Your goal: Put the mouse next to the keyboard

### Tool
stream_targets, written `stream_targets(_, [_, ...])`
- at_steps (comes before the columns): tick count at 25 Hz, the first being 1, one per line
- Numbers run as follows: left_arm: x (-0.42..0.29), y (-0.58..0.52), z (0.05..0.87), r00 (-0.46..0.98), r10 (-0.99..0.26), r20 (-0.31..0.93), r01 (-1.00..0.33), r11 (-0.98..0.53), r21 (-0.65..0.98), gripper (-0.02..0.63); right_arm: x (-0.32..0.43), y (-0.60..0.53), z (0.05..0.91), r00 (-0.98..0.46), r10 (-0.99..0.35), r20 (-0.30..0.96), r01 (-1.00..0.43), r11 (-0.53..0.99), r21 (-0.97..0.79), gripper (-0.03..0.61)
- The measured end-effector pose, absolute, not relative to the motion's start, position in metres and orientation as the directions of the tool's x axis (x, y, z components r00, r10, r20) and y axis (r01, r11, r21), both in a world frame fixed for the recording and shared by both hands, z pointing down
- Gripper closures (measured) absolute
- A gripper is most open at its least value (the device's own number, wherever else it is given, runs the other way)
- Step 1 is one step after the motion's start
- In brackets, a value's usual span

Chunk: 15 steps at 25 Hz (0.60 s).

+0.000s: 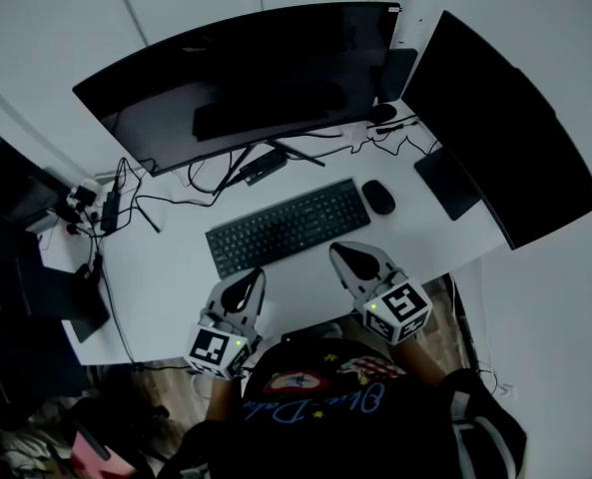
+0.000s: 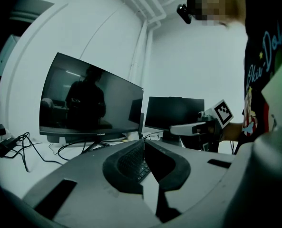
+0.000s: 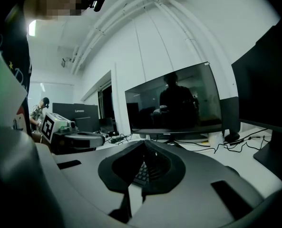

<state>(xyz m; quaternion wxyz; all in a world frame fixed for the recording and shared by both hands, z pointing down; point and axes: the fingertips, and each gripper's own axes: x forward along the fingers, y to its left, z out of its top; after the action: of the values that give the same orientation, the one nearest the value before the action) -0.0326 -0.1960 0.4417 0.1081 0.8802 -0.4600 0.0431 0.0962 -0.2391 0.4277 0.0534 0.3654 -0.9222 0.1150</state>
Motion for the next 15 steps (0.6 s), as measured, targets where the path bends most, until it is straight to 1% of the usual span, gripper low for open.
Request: stream_targets(15, [-0.0306,-0.1949,0.4398,0.586,-0.792,0.168,-0.81,-0.567,0.151,0.609,0.0985,-0.2383,0.4267,-0.715,-0.675,0.183,-0.699,0.696,-0.166,0.58])
